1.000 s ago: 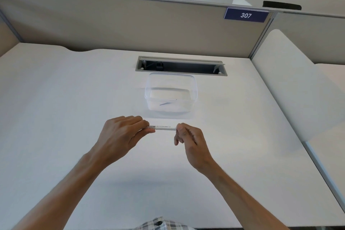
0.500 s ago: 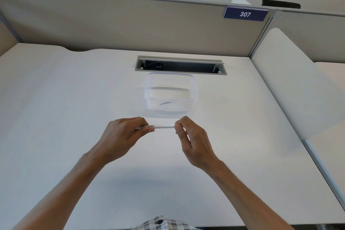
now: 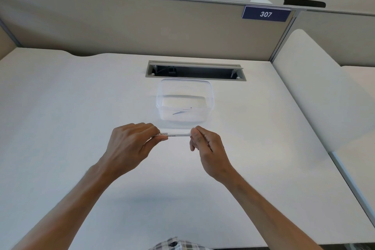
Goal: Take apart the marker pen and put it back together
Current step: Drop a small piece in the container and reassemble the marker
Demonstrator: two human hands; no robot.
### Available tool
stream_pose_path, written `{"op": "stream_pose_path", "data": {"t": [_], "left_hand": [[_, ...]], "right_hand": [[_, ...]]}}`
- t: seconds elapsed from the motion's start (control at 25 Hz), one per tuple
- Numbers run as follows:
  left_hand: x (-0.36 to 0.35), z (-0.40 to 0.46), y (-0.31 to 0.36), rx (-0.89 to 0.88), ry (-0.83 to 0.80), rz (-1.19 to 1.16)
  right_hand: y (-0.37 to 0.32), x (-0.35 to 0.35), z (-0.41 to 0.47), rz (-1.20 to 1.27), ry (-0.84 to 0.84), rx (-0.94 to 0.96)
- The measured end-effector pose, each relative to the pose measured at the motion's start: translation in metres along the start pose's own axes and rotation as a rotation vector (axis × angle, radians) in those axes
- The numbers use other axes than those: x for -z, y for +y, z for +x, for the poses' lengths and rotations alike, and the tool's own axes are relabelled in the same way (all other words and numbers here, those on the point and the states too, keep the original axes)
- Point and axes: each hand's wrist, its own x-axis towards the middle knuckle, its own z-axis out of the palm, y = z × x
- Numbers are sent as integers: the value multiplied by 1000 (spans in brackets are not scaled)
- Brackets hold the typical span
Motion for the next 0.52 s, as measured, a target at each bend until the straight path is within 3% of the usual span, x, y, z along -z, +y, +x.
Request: {"op": "stream_pose_path", "data": {"t": [0.24,0.52], "left_hand": [[-3,-1,-4,-53,-23,69],[-3,0,-5,161,-172,-167]], "right_hand": [[0,-2,4,98,-32,-112],[10,3,-1,-454,85,163]]}}
